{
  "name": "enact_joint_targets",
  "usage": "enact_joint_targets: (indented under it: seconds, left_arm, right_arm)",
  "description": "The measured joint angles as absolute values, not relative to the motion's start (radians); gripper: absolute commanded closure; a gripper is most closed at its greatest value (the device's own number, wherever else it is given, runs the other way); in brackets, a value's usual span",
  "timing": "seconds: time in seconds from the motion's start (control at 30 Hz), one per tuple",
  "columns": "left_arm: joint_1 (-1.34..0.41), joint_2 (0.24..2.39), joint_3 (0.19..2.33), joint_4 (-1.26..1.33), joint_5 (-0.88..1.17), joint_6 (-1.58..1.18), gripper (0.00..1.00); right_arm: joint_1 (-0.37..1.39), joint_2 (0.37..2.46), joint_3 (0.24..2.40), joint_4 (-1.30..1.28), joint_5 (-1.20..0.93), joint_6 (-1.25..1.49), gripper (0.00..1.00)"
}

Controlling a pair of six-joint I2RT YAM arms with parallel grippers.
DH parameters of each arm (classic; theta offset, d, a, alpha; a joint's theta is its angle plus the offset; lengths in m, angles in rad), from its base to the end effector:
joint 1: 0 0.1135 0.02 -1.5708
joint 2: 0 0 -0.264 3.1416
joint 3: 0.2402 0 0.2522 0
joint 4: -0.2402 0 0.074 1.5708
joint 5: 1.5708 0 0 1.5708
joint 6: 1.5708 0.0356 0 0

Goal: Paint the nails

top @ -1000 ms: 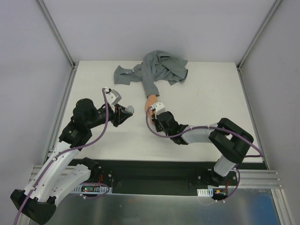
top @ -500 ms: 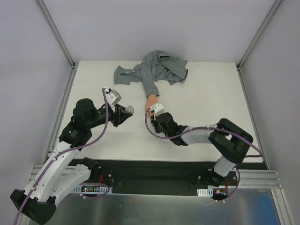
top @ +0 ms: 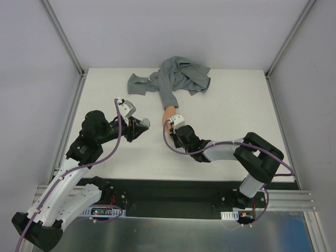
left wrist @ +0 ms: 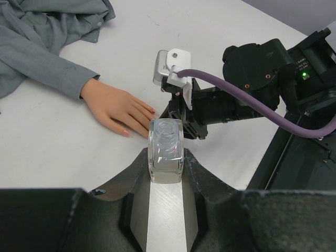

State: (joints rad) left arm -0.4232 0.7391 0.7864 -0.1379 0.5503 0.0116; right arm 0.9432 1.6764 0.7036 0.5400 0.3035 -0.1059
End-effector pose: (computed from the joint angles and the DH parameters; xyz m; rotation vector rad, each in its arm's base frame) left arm 0.1479 -0.0871 0.3534 0.7719 1.5206 -0.7645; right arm 0.2044 0.2636 0.1621 -0.8244 1.8116 0.2383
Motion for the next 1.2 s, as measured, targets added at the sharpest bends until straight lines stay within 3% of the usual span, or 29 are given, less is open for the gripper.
enact_joint_targets:
  seconds: [1.2]
  left_arm:
    - [-0.417,0.739,0.786,-0.138,0.561,0.012,1.00]
  right_arm:
    - [0.936,1.677,0.730,0.538,0.294,-0.105,1.00]
